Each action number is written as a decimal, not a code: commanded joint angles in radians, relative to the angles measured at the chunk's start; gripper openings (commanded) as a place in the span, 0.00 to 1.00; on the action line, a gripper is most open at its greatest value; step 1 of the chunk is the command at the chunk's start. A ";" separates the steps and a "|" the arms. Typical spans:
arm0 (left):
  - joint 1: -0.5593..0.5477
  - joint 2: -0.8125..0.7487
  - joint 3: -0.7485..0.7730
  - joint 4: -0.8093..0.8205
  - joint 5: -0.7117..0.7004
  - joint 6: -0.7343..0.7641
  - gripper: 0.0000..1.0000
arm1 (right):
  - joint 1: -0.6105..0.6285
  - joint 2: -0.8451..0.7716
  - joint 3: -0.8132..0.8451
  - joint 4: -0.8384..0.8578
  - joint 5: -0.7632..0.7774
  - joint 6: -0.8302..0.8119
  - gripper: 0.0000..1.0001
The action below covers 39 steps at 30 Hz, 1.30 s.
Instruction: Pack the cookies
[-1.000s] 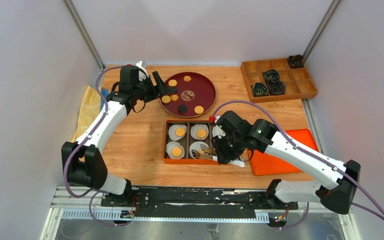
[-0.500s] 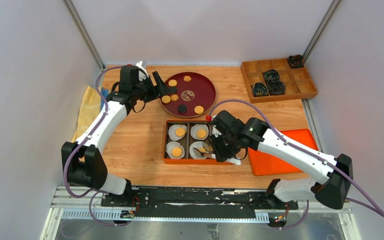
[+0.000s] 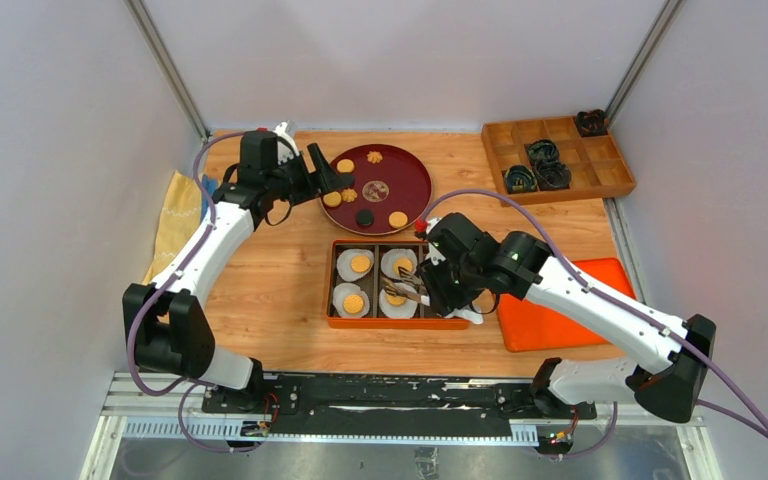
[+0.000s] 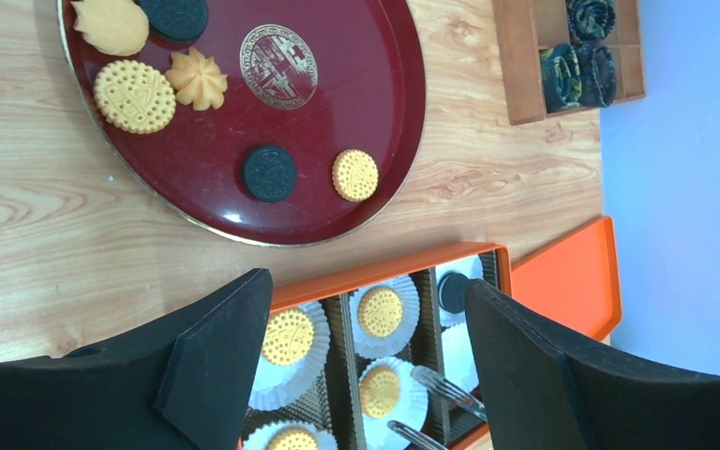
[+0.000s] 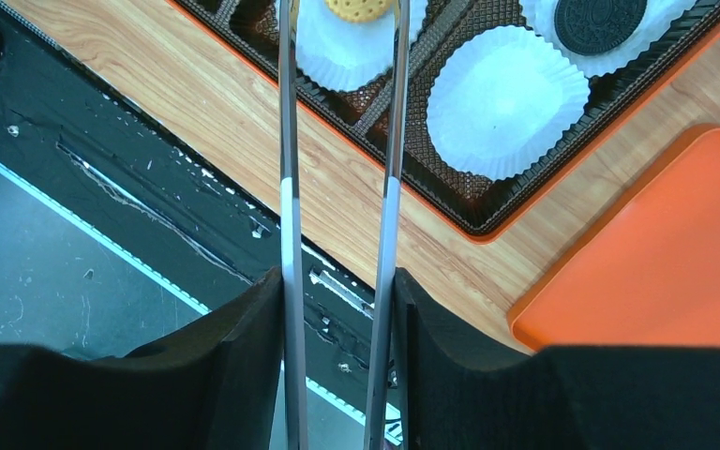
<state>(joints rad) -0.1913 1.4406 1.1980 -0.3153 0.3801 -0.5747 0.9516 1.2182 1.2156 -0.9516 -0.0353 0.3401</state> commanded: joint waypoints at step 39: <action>-0.003 -0.155 0.080 -0.132 -0.297 0.100 0.81 | -0.154 0.628 0.475 0.281 0.155 -0.243 0.46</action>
<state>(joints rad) -0.1921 1.2655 1.2743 -0.4126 0.1280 -0.5037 0.8291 1.8137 1.6295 -0.6941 0.1623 0.1276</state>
